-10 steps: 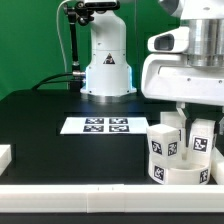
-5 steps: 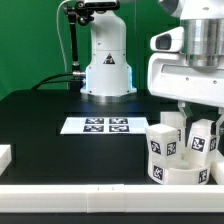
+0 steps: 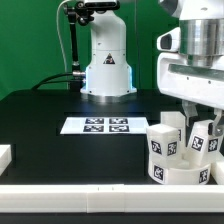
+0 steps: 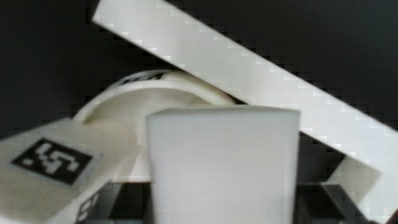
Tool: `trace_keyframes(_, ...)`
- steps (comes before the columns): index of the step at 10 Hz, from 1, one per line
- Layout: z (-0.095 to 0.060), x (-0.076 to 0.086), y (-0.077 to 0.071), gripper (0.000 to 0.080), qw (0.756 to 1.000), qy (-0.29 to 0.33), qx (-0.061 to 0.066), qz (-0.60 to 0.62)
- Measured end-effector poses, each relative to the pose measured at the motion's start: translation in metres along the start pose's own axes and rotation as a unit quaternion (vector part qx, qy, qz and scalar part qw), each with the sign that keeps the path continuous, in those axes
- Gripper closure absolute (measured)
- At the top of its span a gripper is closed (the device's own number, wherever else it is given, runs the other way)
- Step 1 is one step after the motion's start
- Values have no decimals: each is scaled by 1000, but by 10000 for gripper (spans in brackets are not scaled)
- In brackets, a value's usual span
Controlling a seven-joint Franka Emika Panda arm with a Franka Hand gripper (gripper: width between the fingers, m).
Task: Assemble stool
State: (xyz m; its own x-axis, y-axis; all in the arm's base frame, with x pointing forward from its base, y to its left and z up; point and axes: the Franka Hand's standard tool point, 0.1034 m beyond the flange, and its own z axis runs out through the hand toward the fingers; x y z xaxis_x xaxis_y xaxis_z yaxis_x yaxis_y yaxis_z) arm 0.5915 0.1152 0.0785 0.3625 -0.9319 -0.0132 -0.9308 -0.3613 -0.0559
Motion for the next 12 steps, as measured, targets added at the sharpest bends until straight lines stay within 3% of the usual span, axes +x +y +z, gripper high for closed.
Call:
trace_keyframes(3, -1, 2, -1, 461, 984, -16, 40, 170)
trace_keyframes(6, 0, 0, -2, 461, 953, -35, 60, 296)
trace_keyframes(12, 0, 1, -2, 461, 888, -58, 59, 452)
